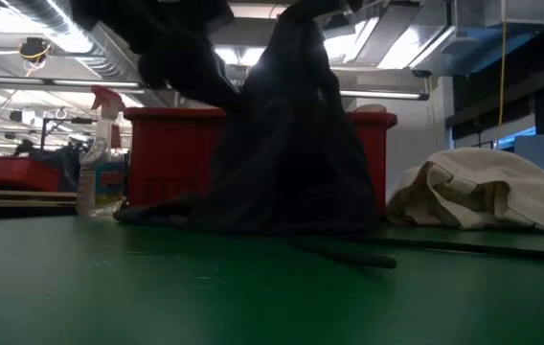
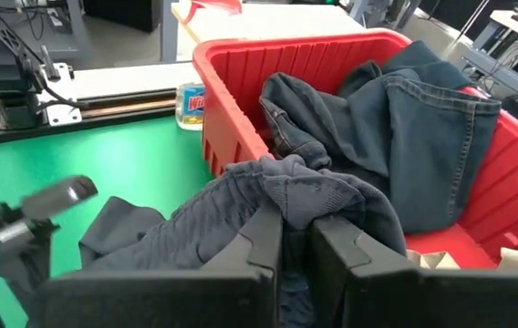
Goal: Fold Laundry from Bin
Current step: Fold the black shorts
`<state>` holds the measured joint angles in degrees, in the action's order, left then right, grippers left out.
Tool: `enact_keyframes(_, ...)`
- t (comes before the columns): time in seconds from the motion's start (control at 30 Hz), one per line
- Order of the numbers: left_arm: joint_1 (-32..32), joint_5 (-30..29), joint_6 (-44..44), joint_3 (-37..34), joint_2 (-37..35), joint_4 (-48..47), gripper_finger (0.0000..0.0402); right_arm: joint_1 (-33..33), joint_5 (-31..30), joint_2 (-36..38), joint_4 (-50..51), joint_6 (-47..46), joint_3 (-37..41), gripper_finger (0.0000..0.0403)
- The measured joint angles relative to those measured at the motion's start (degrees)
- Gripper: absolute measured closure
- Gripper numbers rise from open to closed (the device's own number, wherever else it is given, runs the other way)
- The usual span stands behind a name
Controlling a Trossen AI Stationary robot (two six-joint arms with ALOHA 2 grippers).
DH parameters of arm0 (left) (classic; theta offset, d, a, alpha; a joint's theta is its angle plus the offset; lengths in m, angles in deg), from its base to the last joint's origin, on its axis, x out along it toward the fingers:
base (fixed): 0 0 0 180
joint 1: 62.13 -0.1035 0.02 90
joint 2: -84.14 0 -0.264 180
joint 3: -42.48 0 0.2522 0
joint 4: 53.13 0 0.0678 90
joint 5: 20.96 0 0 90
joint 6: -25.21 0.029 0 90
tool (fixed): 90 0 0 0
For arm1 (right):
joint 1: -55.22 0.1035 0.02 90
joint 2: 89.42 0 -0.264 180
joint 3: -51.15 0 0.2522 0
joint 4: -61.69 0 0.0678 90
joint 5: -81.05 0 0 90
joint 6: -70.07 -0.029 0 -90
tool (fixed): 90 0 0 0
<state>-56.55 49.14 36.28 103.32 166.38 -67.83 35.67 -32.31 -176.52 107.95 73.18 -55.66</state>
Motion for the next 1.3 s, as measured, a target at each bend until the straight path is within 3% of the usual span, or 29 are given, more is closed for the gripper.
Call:
enact_keyframes(0.4, -4.13, -0.52, 0.04, -0.01, 7.52, 8.3, 0.0192, -2.71, 1.32, -1.72, -0.95, -1.19, 0.0, 0.037)
enact_keyframes(0.53, -6.05, -0.55, 0.02, -0.01, 8.88, 10.28, 0.0192, -2.62, 1.95, -2.7, -1.34, -1.29, 0.0, 0.037)
enact_keyframes(0.67, -7.73, -0.16, 0.03, -0.01, 9.11, 10.57, 0.0238, -2.6, 1.97, -3.08, -1.27, -1.29, 0.0, 0.037)
enact_keyframes(0.83, -9.0, 3.34, 0.04, -0.01, 9.09, 10.34, 0.0357, -2.6, 1.99, -3.23, -0.99, -1.19, 0.02, 0.037)
enact_keyframes(0.9, -8.78, 4.19, 0.23, -0.01, 8.67, 8.92, 0.0387, -2.6, 1.99, -3.23, -0.54, -0.64, 0.02, 0.037)
enact_keyframes(1.03, -6.52, 4.16, -1.46, 0.75, 2.09, 0.83, 0.0393, -2.6, 1.98, -3.07, 3.21, 0.19, 0.02, 0.037)
enact_keyframes(1.17, -3.3, 4.15, -4.84, 1.65, -10.15, -10.73, 0.0396, -2.6, 2.36, -2.51, 11.79, 0.38, 0.02, 0.037)
enact_keyframes(1.3, -1.42, 3.98, -11.41, 1.67, -22.17, -23.74, 0.0396, -2.37, 8.85, -2.51, 16.53, 0.08, 2.32, 0.037)
